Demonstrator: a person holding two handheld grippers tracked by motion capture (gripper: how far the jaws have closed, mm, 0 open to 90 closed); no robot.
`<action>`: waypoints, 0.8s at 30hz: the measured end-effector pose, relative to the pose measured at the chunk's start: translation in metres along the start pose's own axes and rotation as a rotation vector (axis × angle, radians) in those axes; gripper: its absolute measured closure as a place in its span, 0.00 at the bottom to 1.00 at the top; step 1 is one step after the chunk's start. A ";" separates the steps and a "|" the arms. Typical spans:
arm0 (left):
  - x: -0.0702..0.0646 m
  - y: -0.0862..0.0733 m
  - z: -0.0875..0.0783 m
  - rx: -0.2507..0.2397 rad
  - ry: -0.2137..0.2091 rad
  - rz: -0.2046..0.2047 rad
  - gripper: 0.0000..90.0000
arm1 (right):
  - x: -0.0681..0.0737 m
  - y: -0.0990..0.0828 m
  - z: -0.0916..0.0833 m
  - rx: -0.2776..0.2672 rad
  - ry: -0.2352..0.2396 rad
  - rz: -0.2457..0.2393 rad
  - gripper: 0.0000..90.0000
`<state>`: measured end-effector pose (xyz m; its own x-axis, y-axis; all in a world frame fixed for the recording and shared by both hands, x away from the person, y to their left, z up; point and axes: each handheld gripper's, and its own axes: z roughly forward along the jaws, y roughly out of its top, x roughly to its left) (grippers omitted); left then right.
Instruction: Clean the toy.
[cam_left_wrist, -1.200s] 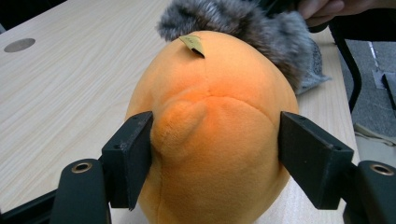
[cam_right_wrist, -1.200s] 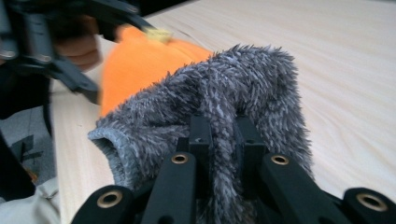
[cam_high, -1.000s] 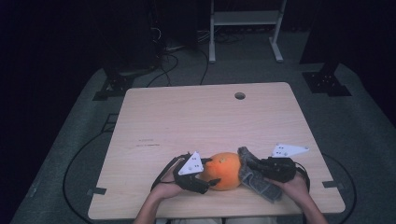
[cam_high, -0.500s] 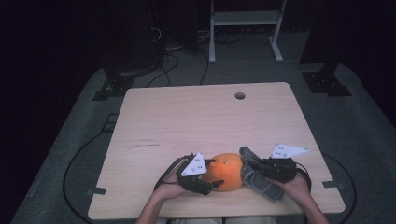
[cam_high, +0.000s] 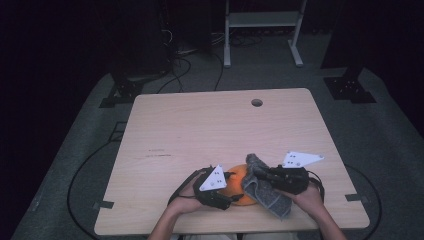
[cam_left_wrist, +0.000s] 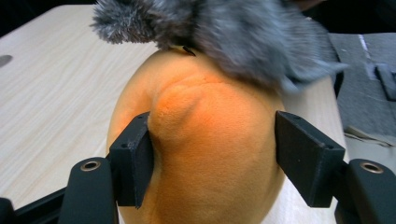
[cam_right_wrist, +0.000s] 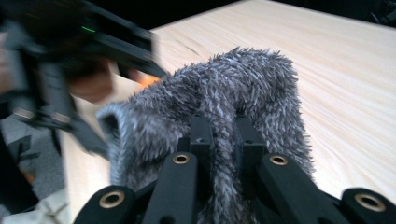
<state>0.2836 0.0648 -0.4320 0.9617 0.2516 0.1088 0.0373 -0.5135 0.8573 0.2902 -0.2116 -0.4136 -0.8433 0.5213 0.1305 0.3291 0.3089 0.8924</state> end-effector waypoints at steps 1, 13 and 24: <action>0.001 -0.001 -0.002 0.009 -0.016 -0.001 0.36 | -0.005 -0.003 -0.001 0.007 -0.013 0.010 0.90; 0.008 -0.014 0.004 0.127 0.036 -0.027 0.20 | -0.041 -0.035 -0.003 0.123 -0.105 0.169 0.89; 0.006 0.005 -0.004 -0.038 0.068 -0.058 0.48 | -0.010 0.010 -0.040 -0.061 -0.056 0.061 0.90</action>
<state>0.2886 0.0672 -0.4253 0.9374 0.3360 0.0914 0.0808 -0.4654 0.8814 0.2849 -0.2452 -0.3885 -0.7966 0.5822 0.1627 0.3516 0.2272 0.9082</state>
